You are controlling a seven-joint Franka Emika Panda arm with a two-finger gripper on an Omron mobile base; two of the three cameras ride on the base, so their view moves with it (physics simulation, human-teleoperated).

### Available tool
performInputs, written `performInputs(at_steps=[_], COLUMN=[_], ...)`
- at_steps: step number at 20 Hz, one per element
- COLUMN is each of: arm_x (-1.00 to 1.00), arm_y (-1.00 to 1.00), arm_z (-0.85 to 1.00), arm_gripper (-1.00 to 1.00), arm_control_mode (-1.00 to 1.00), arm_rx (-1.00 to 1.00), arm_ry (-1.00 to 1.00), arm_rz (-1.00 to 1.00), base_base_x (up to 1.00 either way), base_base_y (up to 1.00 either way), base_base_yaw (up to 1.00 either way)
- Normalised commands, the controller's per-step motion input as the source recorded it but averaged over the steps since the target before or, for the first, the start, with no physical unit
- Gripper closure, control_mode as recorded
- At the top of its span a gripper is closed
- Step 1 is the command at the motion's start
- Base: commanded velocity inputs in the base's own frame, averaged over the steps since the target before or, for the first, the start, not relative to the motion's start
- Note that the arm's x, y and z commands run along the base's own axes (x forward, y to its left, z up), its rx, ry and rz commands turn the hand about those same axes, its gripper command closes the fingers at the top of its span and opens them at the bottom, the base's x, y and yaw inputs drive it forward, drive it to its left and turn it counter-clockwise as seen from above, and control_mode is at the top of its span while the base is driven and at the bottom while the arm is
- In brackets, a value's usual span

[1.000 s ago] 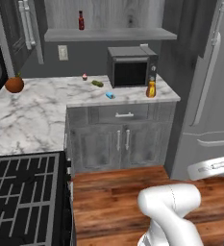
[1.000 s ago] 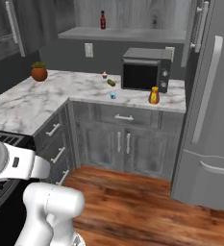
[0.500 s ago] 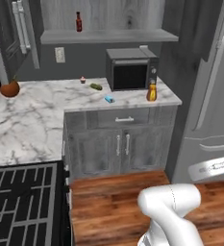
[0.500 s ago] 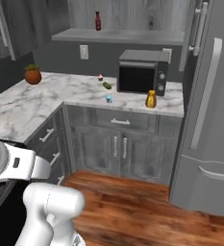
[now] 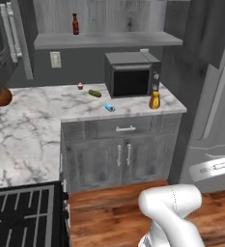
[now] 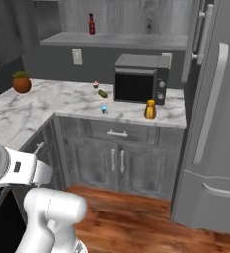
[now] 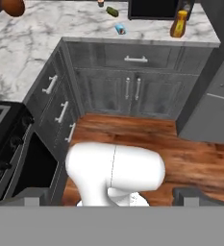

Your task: Pick the honey bottle and bar from the counter and place them in the cabinets closest to them.

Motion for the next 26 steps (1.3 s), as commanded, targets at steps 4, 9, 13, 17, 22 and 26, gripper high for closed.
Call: performInputs(at_steps=[4,9,13,17,22,26], arm_x=[0.0,0.0,0.0,0.0,0.0,0.0], arm_y=[0.0,0.0,0.0,0.0,0.0,0.0], arm_z=[0.0,0.0,0.0,0.0,0.0,0.0], arm_gripper=[-1.0,-1.0,-1.0,-1.0,-1.0,-1.0], arm_control_mode=[1.0,1.0,1.0,1.0,1.0,1.0], arm_rx=[0.0,0.0,0.0,0.0,0.0,0.0], arm_ry=[0.0,0.0,0.0,0.0,0.0,0.0], arm_rz=[0.0,0.0,0.0,0.0,0.0,0.0], base_base_x=[0.51,0.56,0.56,0.61,0.61,0.66], base_base_y=[0.23,0.26,0.31,0.31,0.28,0.23], base_base_yaw=[-0.06,-0.05,-0.04,-0.03,-0.04,-0.05])
